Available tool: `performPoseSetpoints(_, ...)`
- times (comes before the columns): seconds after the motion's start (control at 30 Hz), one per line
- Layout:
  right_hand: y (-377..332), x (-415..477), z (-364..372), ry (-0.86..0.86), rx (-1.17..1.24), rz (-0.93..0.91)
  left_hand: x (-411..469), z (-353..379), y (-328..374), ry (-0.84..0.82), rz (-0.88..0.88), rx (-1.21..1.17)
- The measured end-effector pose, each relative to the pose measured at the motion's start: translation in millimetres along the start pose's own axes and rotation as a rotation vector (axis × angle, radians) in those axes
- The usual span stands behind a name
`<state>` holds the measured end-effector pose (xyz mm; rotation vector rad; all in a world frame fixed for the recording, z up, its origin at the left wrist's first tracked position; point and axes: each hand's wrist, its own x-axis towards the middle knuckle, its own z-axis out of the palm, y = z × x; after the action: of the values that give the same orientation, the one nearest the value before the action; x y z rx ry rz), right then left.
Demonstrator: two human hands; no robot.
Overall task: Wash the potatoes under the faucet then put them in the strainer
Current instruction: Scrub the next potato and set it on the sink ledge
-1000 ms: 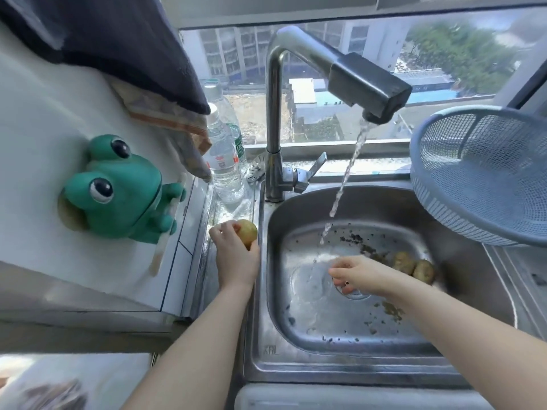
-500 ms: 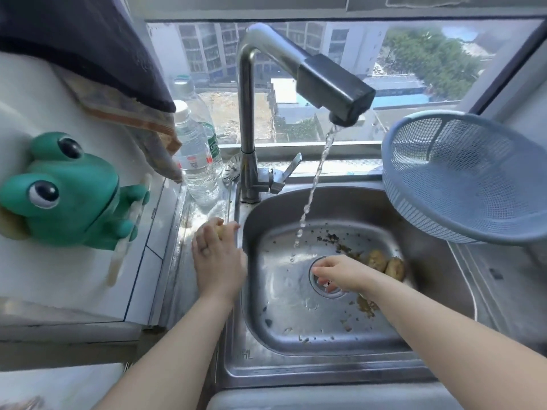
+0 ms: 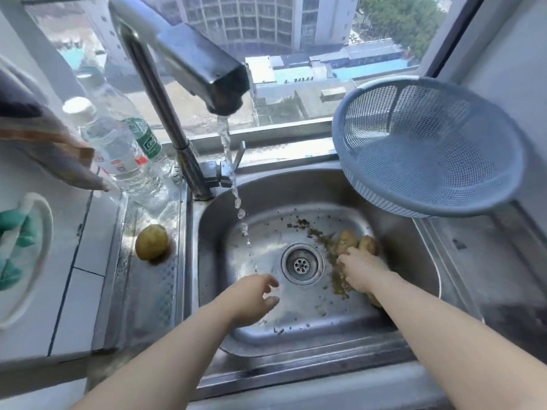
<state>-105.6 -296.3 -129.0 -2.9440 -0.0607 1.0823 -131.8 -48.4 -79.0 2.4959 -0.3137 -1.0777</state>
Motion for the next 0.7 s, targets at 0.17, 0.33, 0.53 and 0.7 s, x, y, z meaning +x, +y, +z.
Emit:
performPoseSetpoints(0.17, 4, 14, 7, 0.021, -0.326, 0.016, 7, 9, -1, -0.046, -0.028, -0.006)
performPoseSetpoints(0.33, 8, 29, 25, 0.049, -0.594, 0.062, 12, 12, -1, -0.067, -0.041, -0.017)
performPoseSetpoints(0.53, 8, 43, 40, 0.114, -0.636, 0.032, 16, 12, 1, -0.054, -0.058, -0.047)
performPoseSetpoints(0.7, 3, 39, 38, 0.114, -0.477, 0.002, 15, 10, 2, -0.054, -0.057, -0.061)
